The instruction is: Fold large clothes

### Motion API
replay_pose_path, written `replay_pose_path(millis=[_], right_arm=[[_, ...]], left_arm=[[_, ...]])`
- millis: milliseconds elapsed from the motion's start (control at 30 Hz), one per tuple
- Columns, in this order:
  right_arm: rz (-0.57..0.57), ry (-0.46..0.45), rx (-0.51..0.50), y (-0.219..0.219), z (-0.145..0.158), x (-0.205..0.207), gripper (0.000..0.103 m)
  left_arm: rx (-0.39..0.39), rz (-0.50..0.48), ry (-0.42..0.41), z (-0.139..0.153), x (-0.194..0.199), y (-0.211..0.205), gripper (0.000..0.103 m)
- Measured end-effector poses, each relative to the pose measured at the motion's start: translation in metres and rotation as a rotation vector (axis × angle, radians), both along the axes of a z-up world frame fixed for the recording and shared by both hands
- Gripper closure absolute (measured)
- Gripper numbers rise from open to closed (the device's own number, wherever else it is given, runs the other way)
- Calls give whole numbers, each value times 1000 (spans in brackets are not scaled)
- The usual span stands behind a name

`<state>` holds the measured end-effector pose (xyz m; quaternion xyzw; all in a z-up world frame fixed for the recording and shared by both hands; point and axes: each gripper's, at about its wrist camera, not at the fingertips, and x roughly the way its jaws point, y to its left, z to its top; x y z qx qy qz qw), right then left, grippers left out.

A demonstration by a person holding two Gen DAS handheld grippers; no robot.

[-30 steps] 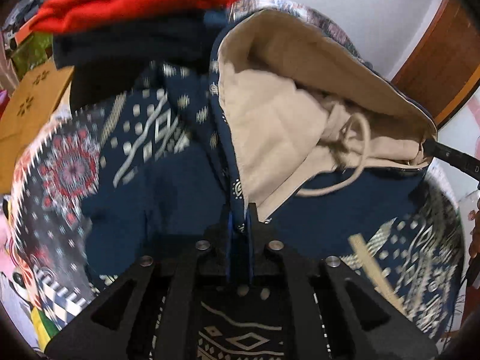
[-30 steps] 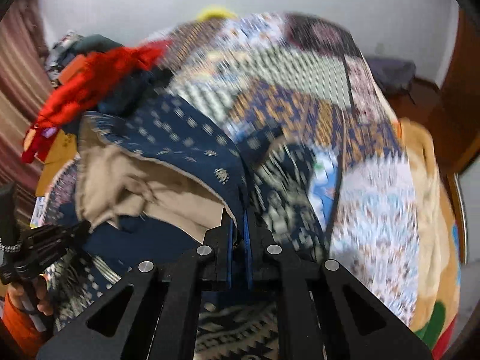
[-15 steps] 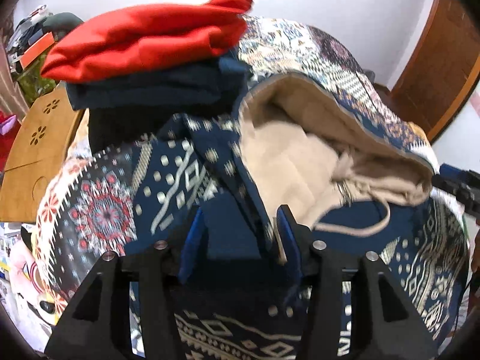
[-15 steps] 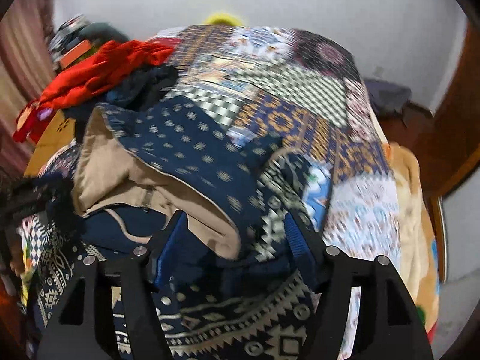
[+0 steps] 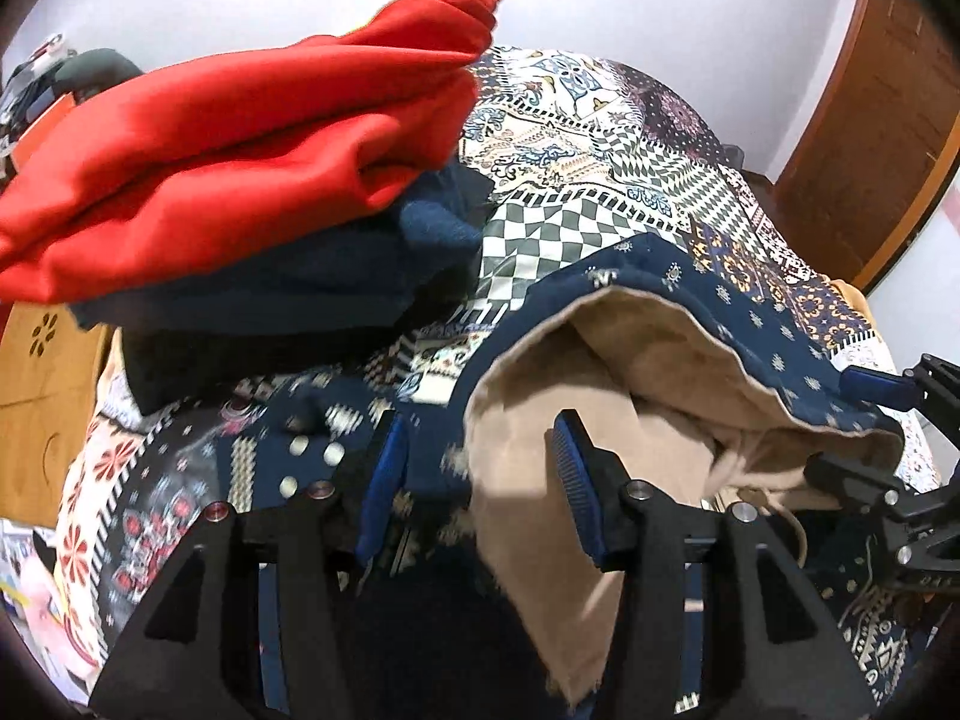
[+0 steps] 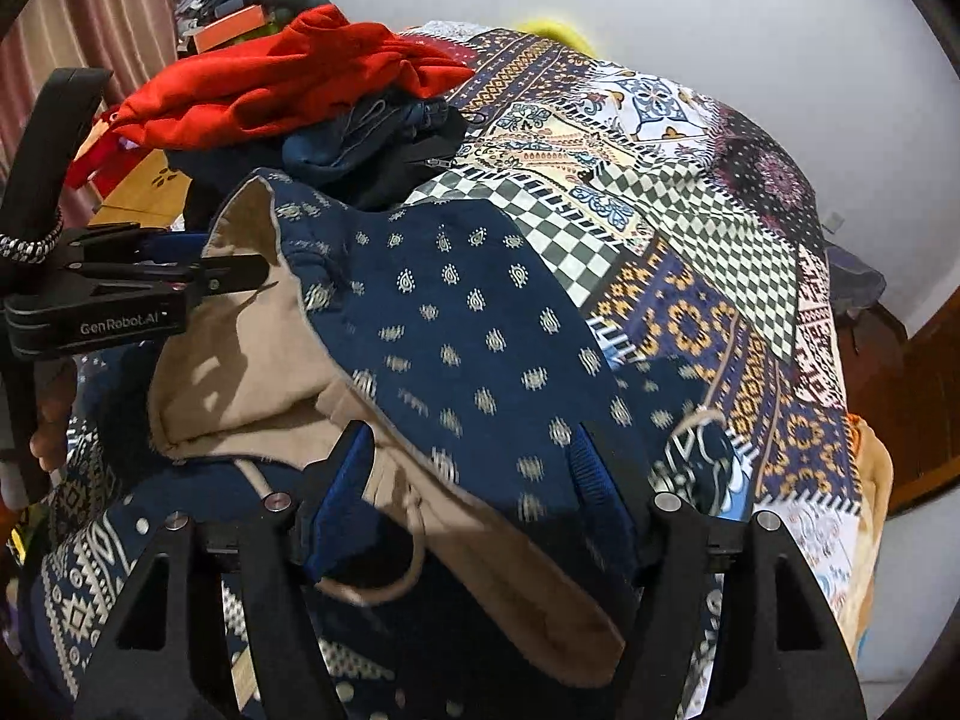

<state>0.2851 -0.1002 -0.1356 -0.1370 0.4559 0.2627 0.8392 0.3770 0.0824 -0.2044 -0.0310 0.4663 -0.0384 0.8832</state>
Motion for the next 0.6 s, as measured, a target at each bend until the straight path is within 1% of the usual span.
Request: replay_pose_path(millis=[133,167,200,233,267,300,333,367,500,600], right_arm=[[-8,26,21,4,-7,13,40],[-7,30,35,3,-8,15,46],[-1,39,51,3,-9,18,51],[3,52,64,3,-10,20,63],[6,68,81,3,-10,22,75],[7,79,94,3,-11,23,81],[5,82,105,2,-10,24,88],[3,76,111,1,-9,23,92],[-21,28,139,-7,7,14,93],[-41,22,185,-16,23,8,94]], left_arm=[[0,-17,-11,-4,10,-5,53],[-7,-19,-12,-4,11,-5,55],[-22,-22,-12,-4,12,-5,64],[-31,-27,-7,-5,13,-5,69],[-44,-32,0,-6,14,-6,80],[-59,-37,0,-6,14,-6,91],[-69,-41,-2,-5,14,-7,95],[-86,-51,-10,-3,12,-7,96],[-84,-80,-53,15,-1,-12,97],[-69,-108,-111,39,-19,-19,97]])
